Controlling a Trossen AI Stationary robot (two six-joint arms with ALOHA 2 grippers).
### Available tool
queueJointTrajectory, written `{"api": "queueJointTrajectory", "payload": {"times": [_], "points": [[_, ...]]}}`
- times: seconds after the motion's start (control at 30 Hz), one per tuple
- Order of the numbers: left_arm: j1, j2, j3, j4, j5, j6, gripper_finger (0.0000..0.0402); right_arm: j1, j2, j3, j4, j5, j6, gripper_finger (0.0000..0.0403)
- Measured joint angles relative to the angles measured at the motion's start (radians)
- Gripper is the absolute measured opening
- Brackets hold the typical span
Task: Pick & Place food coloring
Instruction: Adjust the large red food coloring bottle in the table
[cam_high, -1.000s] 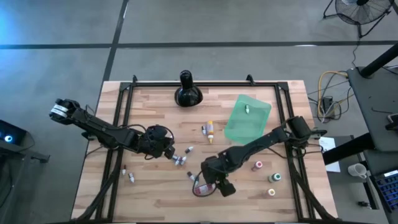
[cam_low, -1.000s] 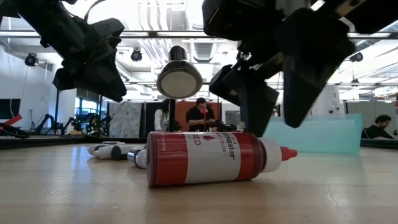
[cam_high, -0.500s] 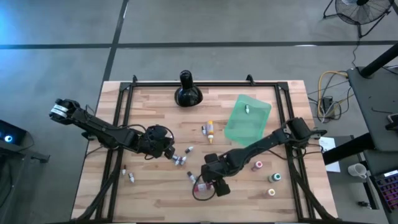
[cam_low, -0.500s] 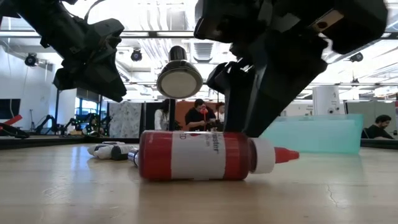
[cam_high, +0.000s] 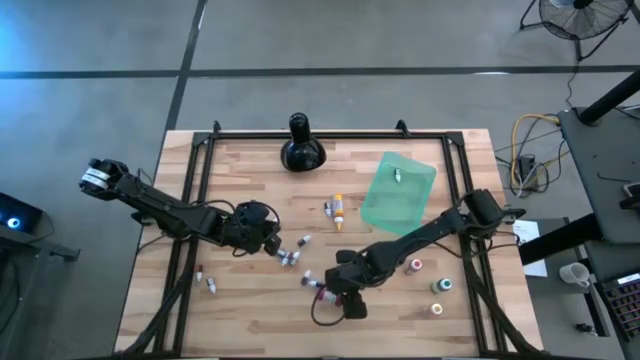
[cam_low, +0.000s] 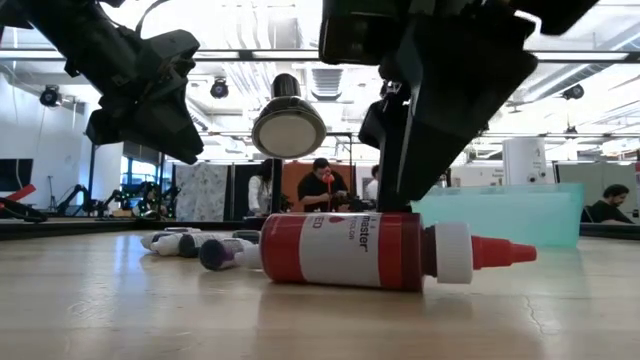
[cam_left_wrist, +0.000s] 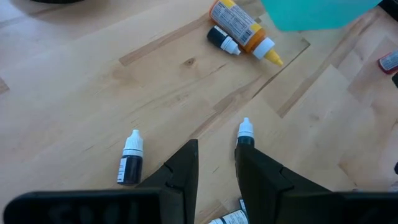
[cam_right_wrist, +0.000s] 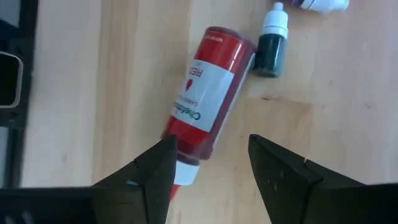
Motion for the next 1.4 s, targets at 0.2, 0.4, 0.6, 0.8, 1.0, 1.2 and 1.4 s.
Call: {"api": "queueJointTrajectory", "payload": {"times": [0.2, 0.4, 0.6, 0.8, 1.0, 1.2, 1.4], "points": [[0.0, 0.0, 0.0, 0.01, 0.006, -0.031, 0.008, 0.022, -0.015, 0.0, -0.068, 0.008, 0.038, 0.0194], [0.0, 0.0, 0.0, 0.013, 0.012, 0.048, 0.008, 0.063, -0.02, -0.002, -0.055, 0.089, 0.115, 0.0194], [0.0, 0.005, 0.0, 0.019, 0.014, 0.079, 0.008, 0.094, -0.012, -0.006, -0.047, 0.121, 0.126, 0.0194], [0.0, 0.008, 0.0, 0.016, 0.017, 0.151, 0.008, 0.1, -0.009, -0.007, -0.041, 0.196, 0.132, 0.0194], [0.0, 0.008, 0.0, 0.016, 0.017, 0.167, 0.008, 0.105, -0.009, -0.007, -0.039, 0.246, 0.227, 0.0194], [0.0, 0.008, 0.0, 0.016, 0.017, 0.202, 0.008, 0.14, -0.009, -0.007, -0.039, 0.278, 0.383, 0.0194], [0.0, 0.008, 0.0, 0.016, 0.031, 0.194, 0.008, 0.162, -0.009, -0.003, -0.04, 0.249, 0.497, 0.0194]]}}
